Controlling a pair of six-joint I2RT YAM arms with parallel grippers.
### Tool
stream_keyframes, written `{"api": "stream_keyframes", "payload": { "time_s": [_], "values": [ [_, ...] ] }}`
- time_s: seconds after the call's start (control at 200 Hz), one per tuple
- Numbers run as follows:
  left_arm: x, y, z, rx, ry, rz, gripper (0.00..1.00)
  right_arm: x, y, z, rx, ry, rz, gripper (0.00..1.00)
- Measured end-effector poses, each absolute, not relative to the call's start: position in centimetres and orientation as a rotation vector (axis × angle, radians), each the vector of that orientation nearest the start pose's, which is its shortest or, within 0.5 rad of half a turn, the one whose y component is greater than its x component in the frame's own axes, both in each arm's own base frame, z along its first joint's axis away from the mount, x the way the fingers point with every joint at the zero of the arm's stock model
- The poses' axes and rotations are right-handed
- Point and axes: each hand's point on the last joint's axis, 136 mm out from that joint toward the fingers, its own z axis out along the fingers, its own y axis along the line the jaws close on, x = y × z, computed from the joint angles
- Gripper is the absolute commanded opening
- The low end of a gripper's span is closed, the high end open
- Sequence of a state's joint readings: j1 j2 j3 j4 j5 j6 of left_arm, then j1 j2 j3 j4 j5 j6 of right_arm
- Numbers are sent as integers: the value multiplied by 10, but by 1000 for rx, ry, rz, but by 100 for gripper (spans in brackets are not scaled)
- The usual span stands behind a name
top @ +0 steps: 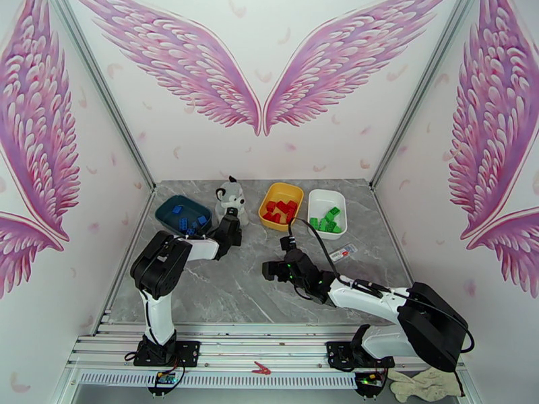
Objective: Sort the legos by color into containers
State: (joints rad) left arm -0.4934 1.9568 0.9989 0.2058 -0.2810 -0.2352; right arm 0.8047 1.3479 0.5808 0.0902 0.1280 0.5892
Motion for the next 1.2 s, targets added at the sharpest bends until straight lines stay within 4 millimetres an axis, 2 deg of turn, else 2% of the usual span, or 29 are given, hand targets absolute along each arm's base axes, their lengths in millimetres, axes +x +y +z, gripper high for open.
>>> {"api": "stream_keyframes", "payload": {
  "time_s": [0.1, 0.275, 0.435, 0.575, 0.7, 0.795, 1.0, 1.1, 1.2],
  "values": [
    [439, -190, 29, 170, 2281, -53, 25, 273, 251, 91, -177, 2306, 596, 97],
    [404, -187, 38, 191, 2278, -54, 25, 273, 251, 92, -175, 2303, 598, 97],
    [378, -173, 64, 148, 2227, -73, 25, 273, 251, 93, -175, 2300, 601, 97],
    [369, -153, 94, 69, 2166, -65, 26, 273, 252, 93, -177, 2301, 605, 96],
    [369, -130, 124, -27, 2103, -50, 27, 272, 253, 92, -180, 2304, 610, 96],
    [374, -102, 143, -128, 2059, -25, 27, 271, 254, 89, -188, 2315, 616, 96],
    [384, -43, 149, -307, 2064, 64, 27, 269, 256, 84, -198, 2334, 620, 96],
    [400, -26, 156, -363, 2062, 79, 27, 269, 256, 83, -200, 2335, 623, 96],
    [421, -19, 160, -394, 2067, 73, 28, 268, 257, 83, -203, 2336, 627, 96]
  ]
}}
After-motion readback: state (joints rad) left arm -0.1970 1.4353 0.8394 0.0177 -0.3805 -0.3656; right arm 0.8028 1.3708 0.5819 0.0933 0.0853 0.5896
